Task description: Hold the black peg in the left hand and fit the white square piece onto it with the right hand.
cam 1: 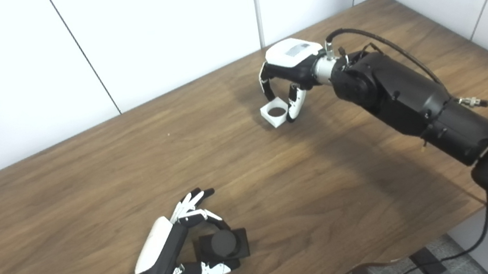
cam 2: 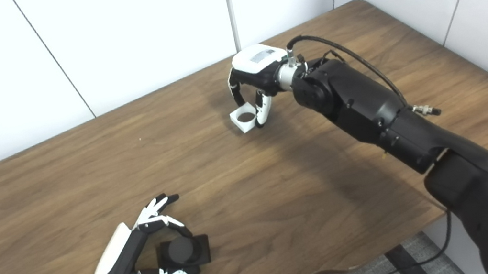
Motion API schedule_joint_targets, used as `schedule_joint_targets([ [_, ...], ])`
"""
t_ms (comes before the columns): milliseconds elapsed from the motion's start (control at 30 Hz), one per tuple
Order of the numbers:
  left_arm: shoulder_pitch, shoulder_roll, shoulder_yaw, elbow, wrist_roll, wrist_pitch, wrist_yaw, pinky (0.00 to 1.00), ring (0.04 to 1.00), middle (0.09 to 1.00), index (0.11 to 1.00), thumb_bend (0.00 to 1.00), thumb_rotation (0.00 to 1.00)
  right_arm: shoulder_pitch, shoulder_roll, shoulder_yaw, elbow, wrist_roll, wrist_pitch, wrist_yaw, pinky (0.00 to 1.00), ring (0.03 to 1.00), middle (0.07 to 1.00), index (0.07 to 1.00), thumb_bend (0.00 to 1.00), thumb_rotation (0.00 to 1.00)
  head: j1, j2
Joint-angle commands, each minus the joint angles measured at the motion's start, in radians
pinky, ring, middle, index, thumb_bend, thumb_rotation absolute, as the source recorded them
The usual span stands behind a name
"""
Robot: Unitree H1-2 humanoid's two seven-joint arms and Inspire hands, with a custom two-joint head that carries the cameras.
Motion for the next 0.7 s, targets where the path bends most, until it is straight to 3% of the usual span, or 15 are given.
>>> schedule_joint_targets([
  [0,0.037,0.025,-0.021,0.069,0.033,0.052,-0.043,1.0,1.0,0.94,0.488,0.52,0.07,-0.064,-0.031,-0.03,-0.052,0.007,-0.023,0.005,0.68,0.782,0.744,0.481,0.52,0.14,0.005,0.001],
  [667,0.015,0.014,-0.029,0.091,0.048,0.061,-0.033,1.0,1.0,0.944,0.487,0.52,0.07,-0.046,-0.027,-0.089,-0.347,0.123,-0.084,0.15,0.64,0.773,0.74,0.481,0.52,0.14,0.1,0.015],
])
